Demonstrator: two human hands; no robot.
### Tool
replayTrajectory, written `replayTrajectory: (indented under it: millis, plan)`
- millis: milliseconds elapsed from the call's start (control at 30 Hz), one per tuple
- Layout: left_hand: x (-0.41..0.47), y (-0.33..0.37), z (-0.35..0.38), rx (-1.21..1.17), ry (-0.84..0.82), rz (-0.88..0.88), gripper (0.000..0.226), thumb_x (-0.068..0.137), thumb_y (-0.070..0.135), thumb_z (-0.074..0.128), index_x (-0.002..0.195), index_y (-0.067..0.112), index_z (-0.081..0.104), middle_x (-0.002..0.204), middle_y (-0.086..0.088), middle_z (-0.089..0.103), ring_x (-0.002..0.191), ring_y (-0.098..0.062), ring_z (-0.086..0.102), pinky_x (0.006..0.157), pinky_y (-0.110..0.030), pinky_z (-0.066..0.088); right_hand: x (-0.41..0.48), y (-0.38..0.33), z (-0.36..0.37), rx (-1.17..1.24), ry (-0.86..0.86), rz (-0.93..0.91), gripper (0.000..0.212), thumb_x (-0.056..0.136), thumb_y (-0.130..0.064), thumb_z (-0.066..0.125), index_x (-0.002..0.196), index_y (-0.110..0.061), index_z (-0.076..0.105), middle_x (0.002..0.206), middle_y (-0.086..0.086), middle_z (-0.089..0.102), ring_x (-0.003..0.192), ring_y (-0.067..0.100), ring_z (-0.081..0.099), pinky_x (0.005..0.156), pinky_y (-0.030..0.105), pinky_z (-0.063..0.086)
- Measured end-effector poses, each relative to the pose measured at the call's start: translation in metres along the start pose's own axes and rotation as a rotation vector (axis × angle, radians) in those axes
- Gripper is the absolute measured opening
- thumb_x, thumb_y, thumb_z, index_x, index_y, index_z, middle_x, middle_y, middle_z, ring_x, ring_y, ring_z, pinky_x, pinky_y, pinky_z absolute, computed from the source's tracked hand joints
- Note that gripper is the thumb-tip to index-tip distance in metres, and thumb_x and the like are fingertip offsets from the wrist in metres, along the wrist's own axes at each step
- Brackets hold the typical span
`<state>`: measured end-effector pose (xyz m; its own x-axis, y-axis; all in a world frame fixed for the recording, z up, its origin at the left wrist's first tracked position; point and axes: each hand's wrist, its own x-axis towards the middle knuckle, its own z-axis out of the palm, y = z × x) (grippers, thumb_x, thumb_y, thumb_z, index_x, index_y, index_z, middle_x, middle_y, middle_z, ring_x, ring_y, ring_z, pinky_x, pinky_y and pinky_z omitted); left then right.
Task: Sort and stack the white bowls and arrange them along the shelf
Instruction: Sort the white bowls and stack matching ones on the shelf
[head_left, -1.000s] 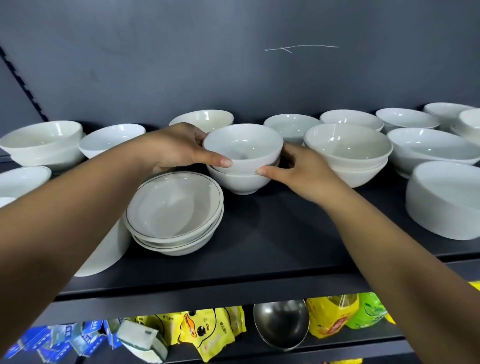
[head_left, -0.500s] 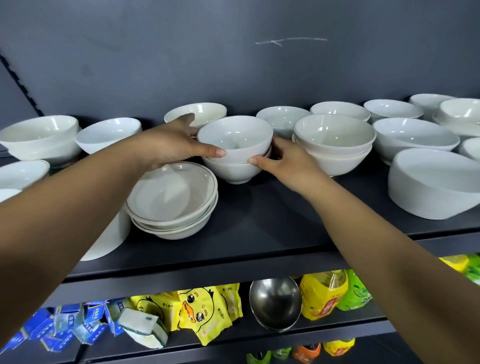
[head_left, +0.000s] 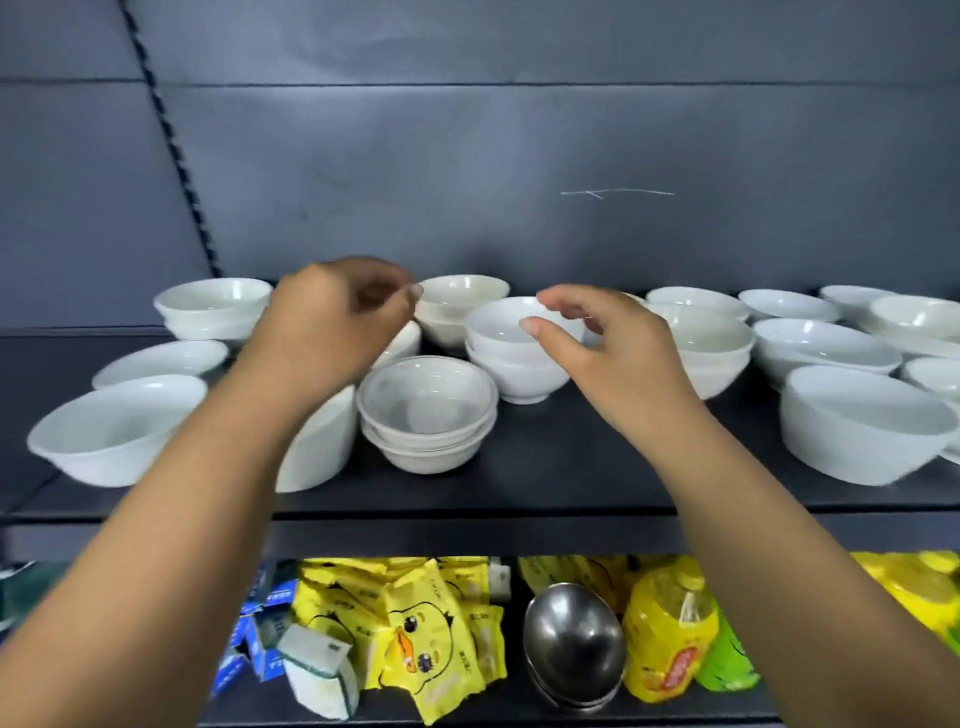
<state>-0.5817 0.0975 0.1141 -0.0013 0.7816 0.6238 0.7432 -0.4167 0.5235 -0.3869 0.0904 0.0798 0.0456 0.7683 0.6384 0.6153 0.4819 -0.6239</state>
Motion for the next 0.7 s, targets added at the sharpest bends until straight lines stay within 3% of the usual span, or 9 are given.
replayTrajectory:
  millis: [100,200,267,333,400,500,600,700]
  plan:
    - [-0.041,-0.012,-0.019,0.046,0.129,0.011,0.018,0.089,0.022,0.060,0.098,0.010,0.071,0.082,0.011,0.059,0.076,0.000,0.057,0.062,0.006,0.031,-0.017,-0.021,0.008,-0.105,0.004,-0.179,0.025,0.083,-0.034,0.064,0.095,-0.013,0.071,0.094,-0.004,0.068,0.089,0.011,0.057,0.077,0.022,0.042]
    - [-0.083,-0.031,-0.034,0.032,0.120,-0.005,0.035,0.080,0.041,0.054,0.092,0.014,0.072,0.078,0.013,0.062,0.084,-0.003,0.057,0.063,-0.007,0.039,-0.033,-0.031,0.017,-0.159,-0.042,-0.309,0.037,0.079,-0.043,0.051,0.080,-0.011,0.072,0.078,0.004,0.071,0.078,0.027,0.065,0.069,0.035,0.052]
    - [-0.110,-0.045,-0.041,0.071,0.125,-0.025,0.039,0.077,0.045,0.048,0.087,0.016,0.072,0.075,0.010,0.067,0.080,-0.008,0.058,0.062,-0.019,0.040,-0.045,-0.032,0.028,-0.154,-0.097,-0.339,0.038,0.079,-0.042,0.048,0.077,-0.012,0.072,0.073,0.004,0.070,0.072,0.028,0.064,0.062,0.032,0.051]
    - [-0.136,-0.056,-0.045,0.152,0.107,0.001,0.038,0.080,0.040,0.047,0.082,0.011,0.071,0.073,0.001,0.070,0.077,-0.011,0.057,0.058,-0.022,0.039,-0.057,-0.031,0.040,-0.166,-0.165,-0.370,0.038,0.078,-0.041,0.048,0.073,-0.012,0.071,0.069,0.005,0.069,0.066,0.027,0.063,0.057,0.031,0.051]
    - [-0.160,-0.069,-0.050,0.272,0.030,0.041,0.045,0.088,0.039,0.042,0.076,0.006,0.069,0.067,-0.008,0.068,0.064,-0.017,0.055,0.057,-0.029,0.040,-0.066,-0.030,0.050,-0.191,-0.245,-0.419,0.036,0.078,-0.039,0.048,0.068,-0.013,0.070,0.062,0.003,0.067,0.060,0.026,0.062,0.053,0.026,0.049]
    - [-0.193,-0.098,-0.059,0.424,-0.076,0.096,0.045,0.095,0.035,0.040,0.071,0.007,0.065,0.063,-0.005,0.061,0.063,-0.022,0.053,0.061,-0.035,0.041,-0.072,-0.025,0.060,-0.249,-0.363,-0.452,0.036,0.077,-0.036,0.045,0.061,-0.014,0.067,0.056,-0.001,0.063,0.056,0.023,0.060,0.049,0.023,0.046]
    - [-0.211,-0.114,-0.073,0.465,-0.052,0.030,0.032,0.089,0.028,0.048,0.073,0.008,0.066,0.065,-0.004,0.061,0.067,-0.020,0.052,0.064,-0.032,0.042,-0.078,-0.023,0.066,-0.252,-0.433,-0.410,0.035,0.078,-0.035,0.045,0.058,-0.014,0.065,0.054,-0.001,0.061,0.057,0.025,0.059,0.049,0.023,0.045]
    - [-0.210,-0.120,-0.081,0.455,0.004,0.015,0.031,0.084,0.025,0.050,0.072,0.004,0.068,0.066,-0.006,0.064,0.070,-0.016,0.051,0.069,-0.021,0.039,-0.090,-0.030,0.074,-0.218,-0.479,-0.294,0.019,0.084,-0.029,0.062,0.082,-0.013,0.072,0.080,0.003,0.071,0.080,0.027,0.064,0.066,0.029,0.047]
